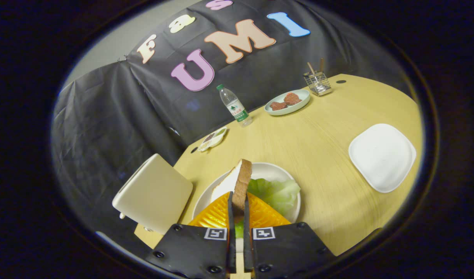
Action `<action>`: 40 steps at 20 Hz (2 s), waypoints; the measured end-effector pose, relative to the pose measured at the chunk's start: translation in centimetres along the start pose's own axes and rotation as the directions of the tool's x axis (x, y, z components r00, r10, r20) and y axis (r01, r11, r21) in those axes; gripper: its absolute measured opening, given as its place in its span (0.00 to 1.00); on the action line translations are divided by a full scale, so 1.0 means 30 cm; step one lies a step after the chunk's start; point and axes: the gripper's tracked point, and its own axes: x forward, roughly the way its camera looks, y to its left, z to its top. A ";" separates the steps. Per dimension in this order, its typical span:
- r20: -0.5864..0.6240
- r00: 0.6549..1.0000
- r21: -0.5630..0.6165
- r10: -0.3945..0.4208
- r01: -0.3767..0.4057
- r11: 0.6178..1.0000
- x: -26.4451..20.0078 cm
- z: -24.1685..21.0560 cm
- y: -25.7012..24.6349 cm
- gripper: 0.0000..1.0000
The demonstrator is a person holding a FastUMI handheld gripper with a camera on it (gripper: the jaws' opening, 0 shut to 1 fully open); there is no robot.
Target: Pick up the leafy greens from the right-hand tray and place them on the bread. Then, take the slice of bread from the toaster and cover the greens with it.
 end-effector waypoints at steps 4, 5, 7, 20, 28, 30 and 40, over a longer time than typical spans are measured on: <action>-0.013 0.998 -0.093 -0.055 0.053 0.994 0.005 -0.021 -0.042 0.24; -0.015 0.998 -0.119 -0.066 0.064 0.991 0.006 -0.026 -0.053 0.27; -0.011 0.997 -0.156 -0.074 0.071 0.985 -0.010 -0.027 -0.050 0.30; 0.189 0.982 -0.381 -0.020 0.092 0.920 -0.147 0.192 0.027 0.96; 0.363 0.932 -0.431 0.005 0.162 0.888 -0.323 0.496 -0.013 0.97; 0.411 0.912 -0.415 0.005 0.182 0.891 -0.364 0.587 -0.038 0.97; 0.518 0.853 -0.426 0.067 0.189 0.885 -0.413 0.733 -0.079 0.98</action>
